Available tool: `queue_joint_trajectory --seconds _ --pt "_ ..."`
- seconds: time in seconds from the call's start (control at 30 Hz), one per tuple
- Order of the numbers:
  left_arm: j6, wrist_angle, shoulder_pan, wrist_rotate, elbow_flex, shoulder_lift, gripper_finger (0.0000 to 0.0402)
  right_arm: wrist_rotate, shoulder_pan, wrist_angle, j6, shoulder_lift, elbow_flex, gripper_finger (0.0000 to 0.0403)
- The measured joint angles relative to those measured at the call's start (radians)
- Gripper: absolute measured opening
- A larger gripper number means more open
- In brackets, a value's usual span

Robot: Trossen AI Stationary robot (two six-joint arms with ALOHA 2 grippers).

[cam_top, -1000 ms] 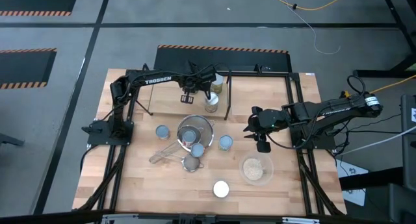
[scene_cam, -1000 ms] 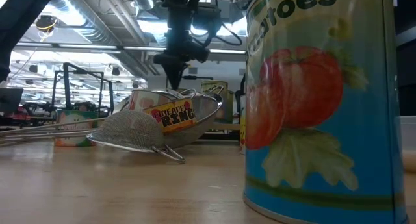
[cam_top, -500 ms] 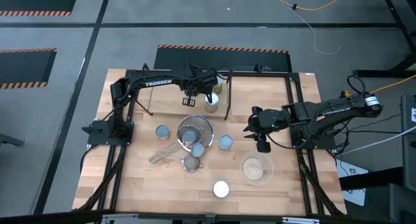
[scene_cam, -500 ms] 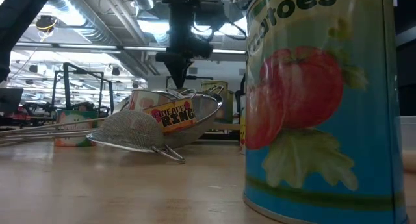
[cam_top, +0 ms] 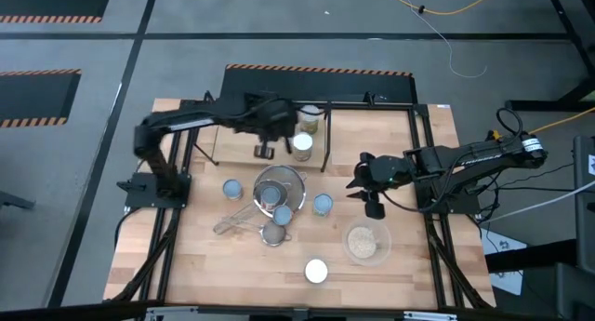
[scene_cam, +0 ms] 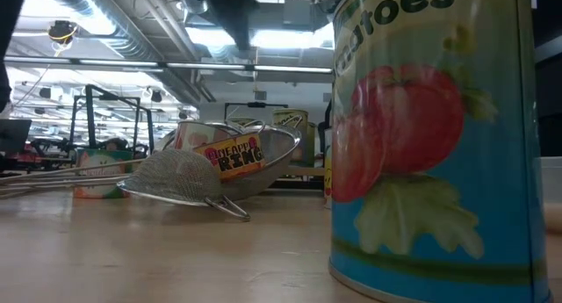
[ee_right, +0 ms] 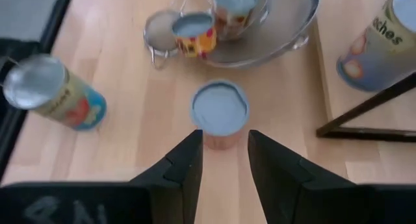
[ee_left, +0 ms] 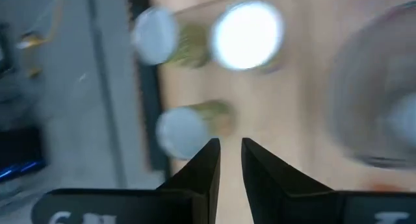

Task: Pick and place cans onto a shelf
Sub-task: Put the canned tomatoes on the shelf

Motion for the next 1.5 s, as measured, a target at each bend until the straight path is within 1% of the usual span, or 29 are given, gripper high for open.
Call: queue_joint_trajectory --seconds 0.13,0.2,0.23,0.33,0.4,0.5,0.6,0.7,0.8,0.93,1.17,1.27,1.4,1.5 --pt "-0.136 -0.047 -0.071 0.167 0.0 -0.117 0.0056 -0.04 0.0 0.089 0.002 0.0 0.0 0.0127" --pt "-0.203 -0.051 -0.116 0.208 -0.008 -0.183 0.0056 -0.07 0.0 0.149 0.013 0.0 0.0 0.0127" --pt "-0.231 -0.047 -0.147 0.21 -0.023 -0.216 0.0056 -0.081 0.002 0.181 0.025 0.0 0.0 0.0127" --pt "-0.312 -0.007 -0.258 0.176 -0.114 -0.314 0.0056 -0.092 0.024 0.261 0.051 0.0 0.0 0.0127" --pt "-0.371 0.051 -0.337 0.124 -0.214 -0.386 0.0056 -0.094 0.05 0.306 0.052 0.0 0.0 0.0127" --pt "-0.451 0.199 -0.459 0.038 -0.402 -0.497 0.0056 -0.092 0.095 0.374 0.055 0.007 0.0 0.0127" --pt "-0.495 0.34 -0.564 0.018 -0.588 -0.584 0.0056 -0.05 0.151 0.456 0.055 0.033 0.0 0.0127" --pt "-0.542 0.455 -0.64 0.01 -0.74 -0.645 0.0056 -0.02 0.203 0.536 0.057 0.076 0.0 0.0127" --pt "-0.588 0.56 -0.693 0.006 -0.858 -0.671 0.0056 -0.016 0.245 0.62 0.09 0.128 0.0 0.0127" --pt "-0.626 0.695 -0.749 0.007 -0.985 -0.671 0.0056 -0.016 0.297 0.709 0.114 0.203 0.002 0.0127" --pt "-0.652 0.991 -0.807 0.007 -1.172 -0.67 0.0056 -0.014 0.382 0.711 0.214 0.358 0.106 0.0127" --pt "-0.652 1.058 -0.818 0.007 -1.209 -0.67 0.0056 -0.015 0.415 0.703 0.262 0.429 0.164 0.0127" --pt "-0.652 1.071 -0.824 0.007 -1.216 -0.67 0.0056 -0.018 0.448 0.695 0.302 0.516 0.235 0.0127" --pt "-0.652 1.078 -0.824 0.003 -1.216 -0.67 0.0056 -0.025 0.466 0.601 0.318 0.568 0.296 0.0127"
